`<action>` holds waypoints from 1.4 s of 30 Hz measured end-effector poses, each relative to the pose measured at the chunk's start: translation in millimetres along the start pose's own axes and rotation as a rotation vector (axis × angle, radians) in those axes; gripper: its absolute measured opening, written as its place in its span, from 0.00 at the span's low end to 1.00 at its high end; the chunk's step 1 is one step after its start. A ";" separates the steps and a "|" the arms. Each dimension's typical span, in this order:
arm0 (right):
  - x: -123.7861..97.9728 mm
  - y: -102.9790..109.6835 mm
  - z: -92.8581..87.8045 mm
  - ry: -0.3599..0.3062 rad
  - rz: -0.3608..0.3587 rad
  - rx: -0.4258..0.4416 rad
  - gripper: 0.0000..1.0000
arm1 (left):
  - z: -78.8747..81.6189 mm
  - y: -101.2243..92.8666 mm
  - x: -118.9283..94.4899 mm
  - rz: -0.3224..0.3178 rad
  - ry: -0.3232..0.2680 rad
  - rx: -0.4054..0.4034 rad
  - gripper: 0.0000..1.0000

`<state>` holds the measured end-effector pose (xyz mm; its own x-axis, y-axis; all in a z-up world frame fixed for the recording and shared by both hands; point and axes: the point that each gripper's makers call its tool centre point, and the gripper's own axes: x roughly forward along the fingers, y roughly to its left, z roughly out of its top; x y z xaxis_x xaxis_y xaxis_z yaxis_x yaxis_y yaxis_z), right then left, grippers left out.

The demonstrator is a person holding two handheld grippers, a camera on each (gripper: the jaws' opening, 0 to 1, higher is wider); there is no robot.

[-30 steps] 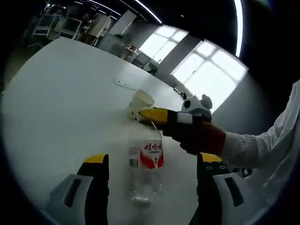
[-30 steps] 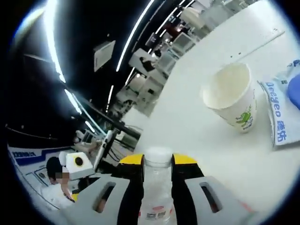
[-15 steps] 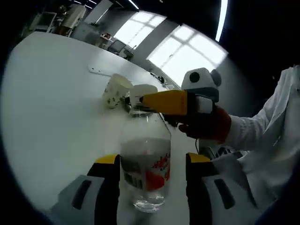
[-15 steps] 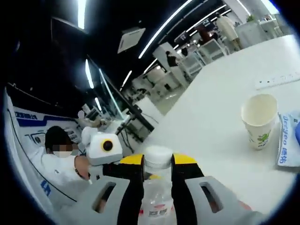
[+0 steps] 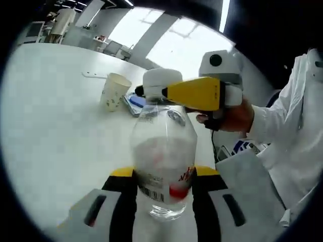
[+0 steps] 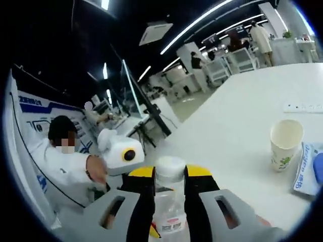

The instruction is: Arrange the tabletop items into an orderly group along one side of the table until the central work area is clear of visible clutter.

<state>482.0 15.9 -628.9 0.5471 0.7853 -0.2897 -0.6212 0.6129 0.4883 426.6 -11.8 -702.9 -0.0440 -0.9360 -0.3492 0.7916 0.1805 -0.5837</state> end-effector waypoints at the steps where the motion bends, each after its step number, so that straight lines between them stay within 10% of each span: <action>1: -0.5 0.6 0.4 0.007 0.002 -0.017 0.18 | 0.5 -0.3 -0.3 0.002 0.001 0.012 0.41; 25: 6.1 -7.1 86.5 -0.042 0.037 -0.275 0.18 | 96.2 25.1 -6.7 0.072 -0.143 0.155 0.41; 42: 13.2 -36.2 139.4 -0.108 0.019 -0.397 0.19 | 158.1 56.1 -0.1 0.094 -0.104 0.286 0.41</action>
<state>589.9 -8.1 -535.6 0.5761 0.7960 -0.1858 -0.7884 0.6011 0.1309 567.4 -49.3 -619.7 0.0882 -0.9478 -0.3064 0.9294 0.1890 -0.3171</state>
